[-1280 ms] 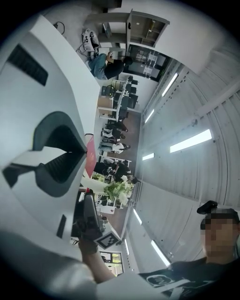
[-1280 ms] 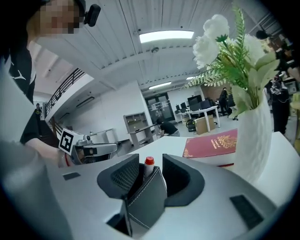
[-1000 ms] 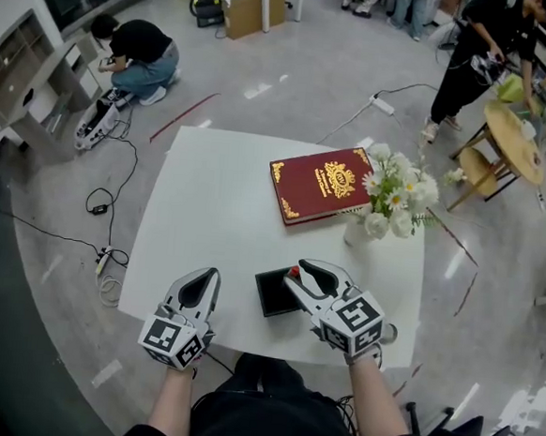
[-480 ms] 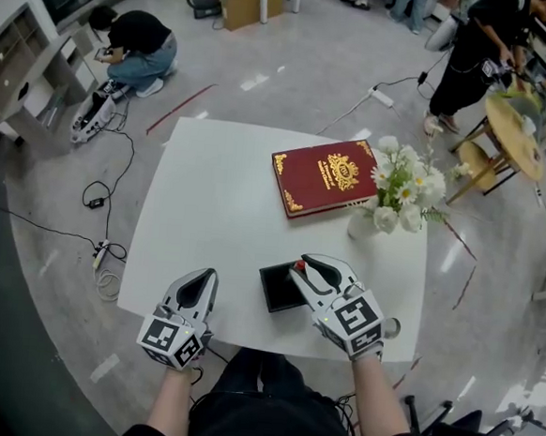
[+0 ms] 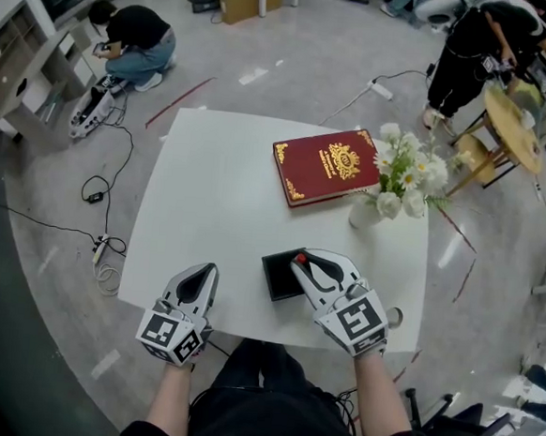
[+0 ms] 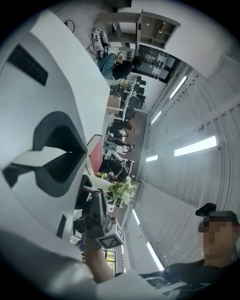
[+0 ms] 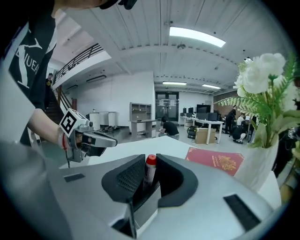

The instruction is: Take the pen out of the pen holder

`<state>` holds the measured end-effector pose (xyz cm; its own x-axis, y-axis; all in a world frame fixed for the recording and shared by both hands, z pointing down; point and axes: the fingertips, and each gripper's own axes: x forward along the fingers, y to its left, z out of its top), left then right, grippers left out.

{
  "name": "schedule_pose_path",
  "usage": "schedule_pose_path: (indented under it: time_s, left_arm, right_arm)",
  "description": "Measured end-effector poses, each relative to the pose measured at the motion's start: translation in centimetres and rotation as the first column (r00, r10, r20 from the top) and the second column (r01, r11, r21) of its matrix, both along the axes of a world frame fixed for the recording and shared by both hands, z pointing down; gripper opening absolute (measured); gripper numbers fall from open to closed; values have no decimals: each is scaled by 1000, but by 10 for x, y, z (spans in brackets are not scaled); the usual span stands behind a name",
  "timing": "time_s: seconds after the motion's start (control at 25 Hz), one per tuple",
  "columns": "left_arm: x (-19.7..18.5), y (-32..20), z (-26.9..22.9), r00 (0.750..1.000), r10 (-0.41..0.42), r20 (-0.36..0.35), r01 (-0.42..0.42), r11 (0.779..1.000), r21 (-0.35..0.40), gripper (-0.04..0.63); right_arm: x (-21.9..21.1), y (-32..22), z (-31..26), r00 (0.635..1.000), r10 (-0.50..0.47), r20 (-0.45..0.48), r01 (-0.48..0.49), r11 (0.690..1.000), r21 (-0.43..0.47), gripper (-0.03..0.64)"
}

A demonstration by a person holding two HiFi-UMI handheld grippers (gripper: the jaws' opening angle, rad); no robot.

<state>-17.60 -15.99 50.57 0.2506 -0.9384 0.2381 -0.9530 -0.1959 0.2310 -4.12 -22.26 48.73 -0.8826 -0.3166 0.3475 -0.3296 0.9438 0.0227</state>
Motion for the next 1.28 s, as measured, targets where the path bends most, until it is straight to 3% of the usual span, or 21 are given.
schedule_pose_path:
  time_s: [0.32, 1.08, 1.28]
  left_arm:
    - [-2, 8, -7, 1000, 6, 9, -6, 1000, 12, 2]
    - [0, 8, -35, 999, 47, 24, -48, 996, 71, 2]
    - [0, 7, -40, 998, 51, 25, -53, 995, 81, 2]
  right_arm:
    - [17, -3, -30, 985, 90, 146, -79, 994, -74, 80]
    - [39, 8, -87, 947, 167, 273, -161, 986, -44, 80]
    - [45, 8, -101, 926, 213, 311, -196, 977, -85, 80]
